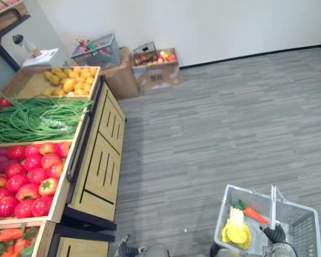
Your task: Pick vegetable in the basket
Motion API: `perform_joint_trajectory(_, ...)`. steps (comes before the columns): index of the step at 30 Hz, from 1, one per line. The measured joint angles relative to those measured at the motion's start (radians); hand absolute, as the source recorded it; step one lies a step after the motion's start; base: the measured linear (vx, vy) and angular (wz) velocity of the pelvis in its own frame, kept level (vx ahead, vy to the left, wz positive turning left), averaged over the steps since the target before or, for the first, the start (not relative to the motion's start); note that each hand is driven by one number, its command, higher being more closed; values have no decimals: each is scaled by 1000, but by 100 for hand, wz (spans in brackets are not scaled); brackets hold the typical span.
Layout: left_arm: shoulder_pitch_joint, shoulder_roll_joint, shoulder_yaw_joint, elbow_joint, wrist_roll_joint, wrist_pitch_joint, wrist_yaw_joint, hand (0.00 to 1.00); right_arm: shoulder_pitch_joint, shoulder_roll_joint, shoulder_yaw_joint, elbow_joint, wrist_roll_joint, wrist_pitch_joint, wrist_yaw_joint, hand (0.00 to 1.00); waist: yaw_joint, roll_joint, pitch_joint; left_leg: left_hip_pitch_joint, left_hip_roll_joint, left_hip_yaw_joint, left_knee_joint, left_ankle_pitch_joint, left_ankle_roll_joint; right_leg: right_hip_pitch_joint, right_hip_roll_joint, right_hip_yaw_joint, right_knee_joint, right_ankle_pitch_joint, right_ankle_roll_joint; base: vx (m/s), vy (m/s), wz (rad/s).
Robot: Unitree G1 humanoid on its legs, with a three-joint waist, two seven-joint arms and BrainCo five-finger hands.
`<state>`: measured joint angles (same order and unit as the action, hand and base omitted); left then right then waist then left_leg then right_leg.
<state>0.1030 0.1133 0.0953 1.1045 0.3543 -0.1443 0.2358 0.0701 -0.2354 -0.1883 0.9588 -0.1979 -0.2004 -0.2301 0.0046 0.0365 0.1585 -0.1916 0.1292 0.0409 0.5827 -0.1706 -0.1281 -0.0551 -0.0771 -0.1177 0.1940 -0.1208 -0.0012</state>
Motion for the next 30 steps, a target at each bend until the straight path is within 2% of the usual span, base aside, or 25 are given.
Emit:
perform_joint_trajectory(2, 2, -2, 0, 3, 3, 1, -1, 0, 0, -1, -1, 0, 0, 0, 0, 100, 1, 0, 0, 22, -34, 32, -239, 16, 4, 4, 0, 12, -1, -5, 9, 107, 42, -16)
perform_joint_trajectory(3, 3, -2, 0, 5, 4, 1, -2, 0, 0, -1, -1, 0, -1, 0, 0, 100, 1, 1, 0, 32, -40, 33, -293, 37, 5, 4, 1, 16, 0, -9, 15, 103, 105, -17)
perform_joint_trajectory(4, 7, -5, 0, 10, 8, 2, -2, 0, 0, -3, -2, -1, 0, 0, -1, 100, 0, 6, -4, 50, -45, 31, -380, 94, 9, 4, 8, 21, 5, -16, 27, 132, 172, -17)
perform_joint_trajectory(5, 13, -9, 3, 12, 15, 2, -2, 0, 3, -4, -7, -1, -1, 1, -1, 100, 1, 14, -7, 67, -43, 30, -433, 127, 56, -5, 18, 31, 18, -30, 43, 99, 181, -18)
perform_joint_trajectory(6, 11, -7, 13, 10, 15, 2, -4, 0, 5, 4, -10, -1, -1, 5, -1, 100, 2, 8, -10, 74, -54, 39, -443, 130, 60, -10, 6, 40, 28, -34, 49, 100, 187, -16)
perform_joint_trajectory(8, 13, 6, 27, 12, 22, 5, -4, 0, 14, 18, -11, -5, -1, 3, -1, 100, 4, -23, -15, 76, -80, 63, -462, 126, 78, -11, -21, 53, 15, -31, 63, 85, 170, -11)
perform_joint_trajectory(11, 19, 11, 29, 12, 22, 23, -7, 0, 17, 25, -26, -8, -1, 3, -1, 100, 14, -41, -16, 107, -107, 95, -483, 113, 96, -8, -46, 79, 21, -39, 83, 69, 139, -25)
perform_joint_trajectory(12, 20, 12, 29, 13, 22, 24, -8, 0, 22, 31, -44, -11, -1, 3, -1, 100, 21, -48, -15, 118, -121, 110, -480, 91, 112, -10, -63, 93, 44, -56, 103, 82, 120, -29)
perform_joint_trajectory(13, 21, 14, 28, 15, 22, 24, -10, 0, 27, 32, -54, -12, -1, 4, -1, 100, 27, -65, -8, 138, -136, 115, -474, 70, 120, -14, -79, 103, 92, -76, 122, 98, 120, -27)
perform_joint_trajectory(14, 21, 14, 26, 23, 22, 24, -11, 0, 31, 35, -67, -12, -1, 5, -2, 100, 27, -61, -9, 153, -141, 120, -475, 60, 125, -34, -84, 105, 166, -81, 127, 90, 99, -28)
perform_joint_trajectory(15, 29, 15, 18, 30, 21, 24, -15, 0, 26, 42, -80, -14, -1, 5, -3, 100, 27, -62, -9, 181, -139, 133, -475, 46, 130, -109, -82, 119, 348, -63, 155, 76, 70, -19)
perform_joint_trajectory(16, 31, 17, 18, 30, 21, 24, -15, 0, 26, 44, -82, -14, -1, 6, -3, 100, 27, -63, -9, 186, -139, 134, -473, 43, 131, -122, -82, 124, 379, -55, 168, 88, 63, -12)
perform_joint_trajectory(17, 35, 19, 18, 30, 21, 24, -15, 0, 32, 51, -91, -13, -1, 7, -3, 100, 26, -65, -9, 209, -133, 124, -472, 32, 138, -156, -81, 130, 479, -18, 195, 102, 34, 6)
perform_joint_trajectory(18, 36, 20, 18, 30, 21, 23, -15, 0, 33, 56, -97, -13, -1, 7, -4, 100, 25, -63, -10, 217, -127, 113, -472, 29, 141, -171, -83, 129, 514, 0, 188, 158, -3, 28)
perform_joint_trajectory(19, 38, 18, 18, 29, 19, 23, -16, 0, 42, 65, -110, -12, 0, 6, -6, 100, 20, -51, -20, 227, -113, 93, -471, 26, 146, -186, -83, 109, 531, -29, 151, 192, -49, 43)
perform_joint_trajectory(20, 37, 19, 18, 29, 18, 23, -15, 0, 44, 67, -118, -8, 0, 6, -6, 100, 20, -59, -21, 231, -100, 75, -469, 21, 145, -186, -88, 90, 487, -54, 114, 223, -97, 46)
perform_joint_trajectory(21, 35, 21, 19, 29, 18, 23, -14, 0, 42, 67, -119, -7, 0, 6, -6, 100, 20, -59, -20, 229, -94, 58, -467, 19, 142, -186, -90, 84, 453, -59, 106, 227, -147, 48)
perform_joint_trajectory(22, 30, 25, 21, 30, 17, 23, -12, 0, 39, 67, -124, -2, 1, 6, -6, 100, 21, -65, -22, 226, -77, 31, -460, 20, 124, -185, -94, 78, 373, -60, 104, 233, -205, 55)
perform_joint_trajectory(24, 25, 28, 20, 29, 12, 23, -9, 0, 36, 68, -134, 3, 1, 13, -6, 100, 22, -67, -24, 224, -51, -3, -451, 13, 101, -179, -93, 113, 240, -51, 115, 211, -234, 64)
perform_joint_trajectory(25, 24, 37, 18, 29, 12, 21, -8, 0, 36, 72, -142, 10, 1, 13, -6, 100, 19, -81, -32, 215, -49, -31, -435, 0, 78, -171, -99, 155, 163, -28, 128, 219, -325, 84)
perform_joint_trajectory(26, 26, 53, 17, 30, 11, 21, -8, 0, 37, 82, -152, 33, 2, 12, -7, 100, 16, -114, -46, 211, -63, -65, -422, -16, 51, -159, -124, 176, 102, 62, 150, 224, -364, 86)
perform_joint_trajectory(27, 28, 62, 19, 31, 11, 21, -8, 0, 39, 87, -157, 45, 2, 13, -7, 100, 17, -135, -53, 213, -72, -79, -420, -24, 37, -153, -137, 171, 91, 62, 191, 225, -409, 68)
perform_joint_trajectory(29, 28, 19, 19, 43, 2, 16, -4, 0, 19, 64, -168, 79, 3, 16, -10, 100, 26, -54, -64, 207, 11, -102, -419, -28, 2, -121, -69, 110, 66, 31, 166, 203, -369, 37)
perform_joint_trajectory(30, 30, 9, 20, 43, 1, 15, -4, 0, 12, 60, -167, 80, 3, 16, -9, 100, 25, -32, -63, 210, 31, -108, -423, -26, -4, -113, -52, 98, 60, 28, 156, 147, -288, 20)
